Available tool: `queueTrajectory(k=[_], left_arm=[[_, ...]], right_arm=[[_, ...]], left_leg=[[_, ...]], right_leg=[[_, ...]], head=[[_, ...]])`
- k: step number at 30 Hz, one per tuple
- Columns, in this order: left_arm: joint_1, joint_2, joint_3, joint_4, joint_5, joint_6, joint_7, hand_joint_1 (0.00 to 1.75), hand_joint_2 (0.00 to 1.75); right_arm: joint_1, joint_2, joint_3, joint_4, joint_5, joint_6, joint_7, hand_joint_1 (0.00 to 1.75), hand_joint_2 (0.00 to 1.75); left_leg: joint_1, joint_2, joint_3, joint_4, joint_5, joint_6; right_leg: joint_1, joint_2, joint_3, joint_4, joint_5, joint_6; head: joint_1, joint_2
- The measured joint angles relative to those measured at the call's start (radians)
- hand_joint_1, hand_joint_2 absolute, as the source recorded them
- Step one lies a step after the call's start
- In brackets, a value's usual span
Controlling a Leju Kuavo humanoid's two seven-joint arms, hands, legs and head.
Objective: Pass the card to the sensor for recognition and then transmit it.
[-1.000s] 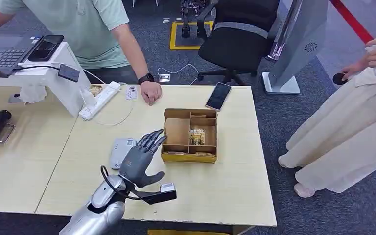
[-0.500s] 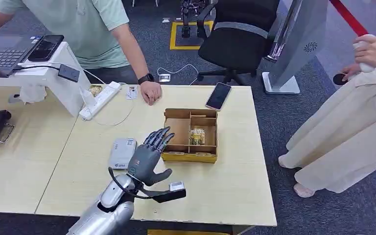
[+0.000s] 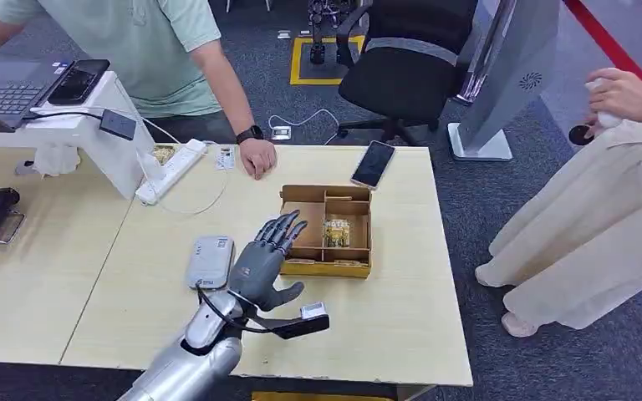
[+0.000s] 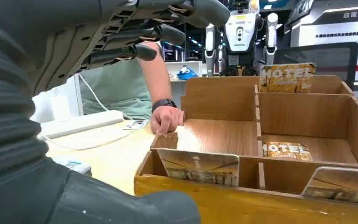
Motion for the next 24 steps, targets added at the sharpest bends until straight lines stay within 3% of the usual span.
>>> queueTrajectory(k=[12, 24], left_arm=[[-0.046, -0.034, -0.042, 0.137, -0.077, 0.056, 0.031, 0.00, 1.75], [-0.077, -0.050, -0.048, 0.181, -0.081, 0.078, 0.051, 0.00, 1.75]], right_arm=[[-0.008, -0.002, 0.020, 0.010, 0.008, 0.000, 0.010, 0.00, 0.00], [-0.009, -0.002, 0.021, 0.015, 0.001, 0.000, 0.011, 0.00, 0.00]], left_leg=[[0.000, 0.000, 0.000, 0.000, 0.000, 0.000], [0.000, 0.000, 0.000, 0.000, 0.000, 0.000]], right_leg=[[0.000, 0.000, 0.000, 0.000, 0.000, 0.000], [0.000, 0.000, 0.000, 0.000, 0.000, 0.000]], head=[[0.000, 0.000], [0.000, 0.000]])
